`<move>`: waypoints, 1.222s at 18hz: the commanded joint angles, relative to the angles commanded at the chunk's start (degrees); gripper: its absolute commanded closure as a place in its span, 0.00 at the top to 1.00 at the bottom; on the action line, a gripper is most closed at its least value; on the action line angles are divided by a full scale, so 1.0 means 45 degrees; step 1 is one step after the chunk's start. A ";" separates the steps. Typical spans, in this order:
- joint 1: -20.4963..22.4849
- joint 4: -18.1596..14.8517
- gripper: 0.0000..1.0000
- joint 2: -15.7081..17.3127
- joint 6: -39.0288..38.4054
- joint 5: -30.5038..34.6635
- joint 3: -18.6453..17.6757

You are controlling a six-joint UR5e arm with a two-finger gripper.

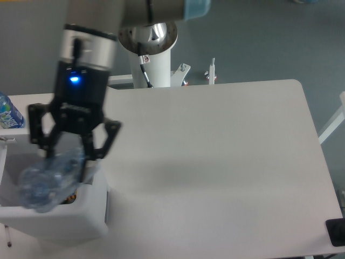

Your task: Place the trash in the trash can

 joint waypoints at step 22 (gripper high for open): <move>0.1399 0.0000 1.00 0.0410 -0.0078 0.0000 -0.0939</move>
